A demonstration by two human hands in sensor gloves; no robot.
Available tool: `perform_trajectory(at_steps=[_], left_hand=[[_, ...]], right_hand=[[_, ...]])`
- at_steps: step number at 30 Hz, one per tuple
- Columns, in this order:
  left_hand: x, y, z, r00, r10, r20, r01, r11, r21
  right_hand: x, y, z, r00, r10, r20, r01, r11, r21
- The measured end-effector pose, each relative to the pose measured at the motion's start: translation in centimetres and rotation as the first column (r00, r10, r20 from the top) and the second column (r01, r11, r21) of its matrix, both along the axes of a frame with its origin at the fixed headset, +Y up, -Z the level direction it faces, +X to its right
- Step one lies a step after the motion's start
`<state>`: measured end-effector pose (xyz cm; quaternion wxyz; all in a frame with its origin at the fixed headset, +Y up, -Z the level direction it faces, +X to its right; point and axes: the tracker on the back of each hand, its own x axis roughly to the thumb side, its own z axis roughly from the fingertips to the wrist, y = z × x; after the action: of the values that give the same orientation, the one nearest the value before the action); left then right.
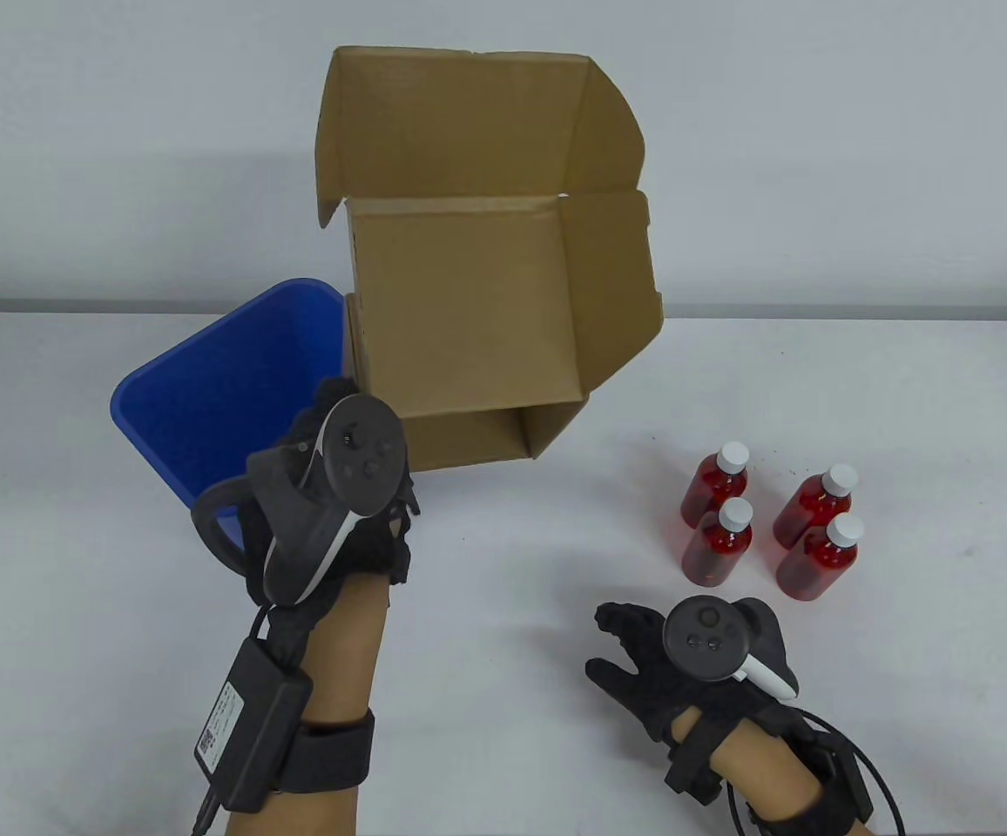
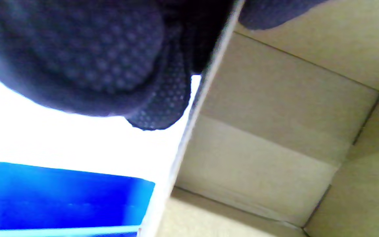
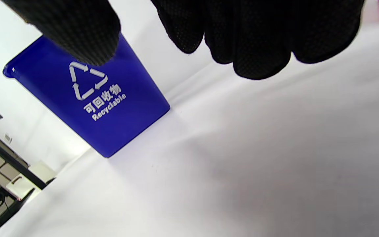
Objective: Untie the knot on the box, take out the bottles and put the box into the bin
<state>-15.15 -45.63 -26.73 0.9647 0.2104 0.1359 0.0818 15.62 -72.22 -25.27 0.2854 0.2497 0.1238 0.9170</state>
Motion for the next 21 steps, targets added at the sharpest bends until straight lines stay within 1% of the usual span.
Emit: perform_trajectory(at_steps=[4,8,17,21], left_hand=[[-0.8,1.1,-0.2,0.998,0.024,-0.052,-0.023,1.0,0.013],[-1.8,1.7,-0.4,0.995,0.039,-0.093,-0.037,0.999,0.026],[-5.1,1.2,-0.9,0.968,0.051,-0.246,-0.048,0.999,0.018],[-5.7,0.9,-1.1,0.96,0.033,-0.278,-0.033,0.999,0.004]], right_hand=[[-1.0,-0.1,0.7,0.999,0.015,-0.044,-0.015,1.0,-0.002],[-1.3,-0.1,1.0,0.998,0.031,-0.061,-0.031,0.999,0.008],[-1.4,-0.2,1.0,0.997,0.037,-0.068,-0.038,0.999,-0.004],[-1.6,-0.3,1.1,0.996,0.045,-0.08,-0.046,0.999,-0.003]])
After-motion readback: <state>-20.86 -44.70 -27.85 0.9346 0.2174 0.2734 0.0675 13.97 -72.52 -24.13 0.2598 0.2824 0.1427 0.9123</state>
